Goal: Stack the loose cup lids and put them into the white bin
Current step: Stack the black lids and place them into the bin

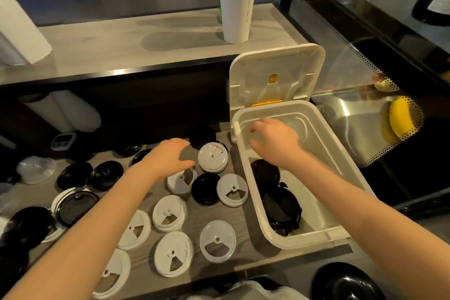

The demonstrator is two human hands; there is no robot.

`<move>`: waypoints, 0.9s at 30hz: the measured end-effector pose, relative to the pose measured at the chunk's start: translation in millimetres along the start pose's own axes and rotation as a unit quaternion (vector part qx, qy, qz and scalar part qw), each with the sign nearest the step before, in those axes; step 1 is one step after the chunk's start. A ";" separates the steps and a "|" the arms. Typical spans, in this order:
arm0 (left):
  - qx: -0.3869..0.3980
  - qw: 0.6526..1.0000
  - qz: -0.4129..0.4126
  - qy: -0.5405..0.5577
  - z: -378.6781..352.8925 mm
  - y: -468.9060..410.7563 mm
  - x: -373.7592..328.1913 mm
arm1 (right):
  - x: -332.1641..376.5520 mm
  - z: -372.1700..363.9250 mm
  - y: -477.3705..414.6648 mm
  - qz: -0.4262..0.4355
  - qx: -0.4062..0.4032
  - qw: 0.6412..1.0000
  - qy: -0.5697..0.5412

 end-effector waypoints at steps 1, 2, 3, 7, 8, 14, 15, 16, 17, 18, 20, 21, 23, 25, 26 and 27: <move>-0.003 1.000 0.007 -0.001 3.5 2.5 8.8 | 12.5 10.0 1.9 0.012 -0.033 0.999 -0.003; -0.007 1.000 0.016 0.001 6.5 4.7 18.5 | 26.2 16.4 3.3 0.030 -0.055 0.998 -0.004; -0.010 1.000 0.023 0.003 8.3 6.9 28.8 | 41.3 19.6 3.9 0.055 -0.064 0.996 -0.001; 0.007 0.998 0.054 -0.009 4.9 12.6 72.5 | 95.7 -0.2 -1.0 0.124 -0.007 0.992 0.035; 0.013 0.998 0.064 -0.010 1.4 13.6 84.8 | 106.2 -10.9 -2.3 0.120 0.023 0.992 0.042; 0.001 0.992 0.123 -0.001 -14.4 12.4 152.4 | 139.7 -85.8 2.3 0.057 0.236 0.965 0.096; -0.006 0.992 0.123 -0.006 -14.3 9.5 158.3 | 141.4 -94.4 4.5 0.043 0.259 0.960 0.095; -0.015 0.993 0.121 -0.006 -13.3 5.8 162.5 | 143.2 -102.0 6.2 0.030 0.277 0.956 0.092; -0.024 0.993 0.117 -0.006 -11.9 1.8 165.2 | 145.1 -108.9 7.7 0.018 0.292 0.952 0.088; -0.031 0.993 0.112 -0.009 -10.2 -2.8 167.0 | 146.9 -114.7 8.9 0.008 0.303 0.949 0.085; -0.036 0.994 0.106 -0.021 -5.9 -13.2 168.5 | 150.7 -124.6 9.9 -0.004 0.317 0.944 0.090; -0.033 0.993 0.107 -0.023 -4.0 -19.6 169.5 | 152.4 -129.1 9.9 -0.008 0.324 0.941 0.100; -0.024 0.993 0.111 -0.021 -2.2 -31.9 172.1 | 155.0 -137.1 10.1 -0.017 0.336 0.934 0.124; -0.016 0.993 0.111 -0.022 -2.7 -42.3 174.9 | 155.1 -144.1 8.5 -0.029 0.333 0.931 0.146; -0.012 0.994 0.109 -0.027 -3.9 -46.2 175.9 | 154.7 -146.7 7.8 -0.034 0.329 0.931 0.155; -0.008 0.994 0.107 -0.033 -5.6 -49.2 176.8 | 154.3 -149.2 7.1 -0.038 0.325 0.931 0.160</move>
Point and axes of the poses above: each hand's wrist, its own y-axis away from the middle knuckle, its own z-axis out of the back of the hand, x = y × z, the point moved 4 cm from there along -y, towards the middle knuckle, and after that the axes turned 11 degrees about y, right-handed, at the moved point
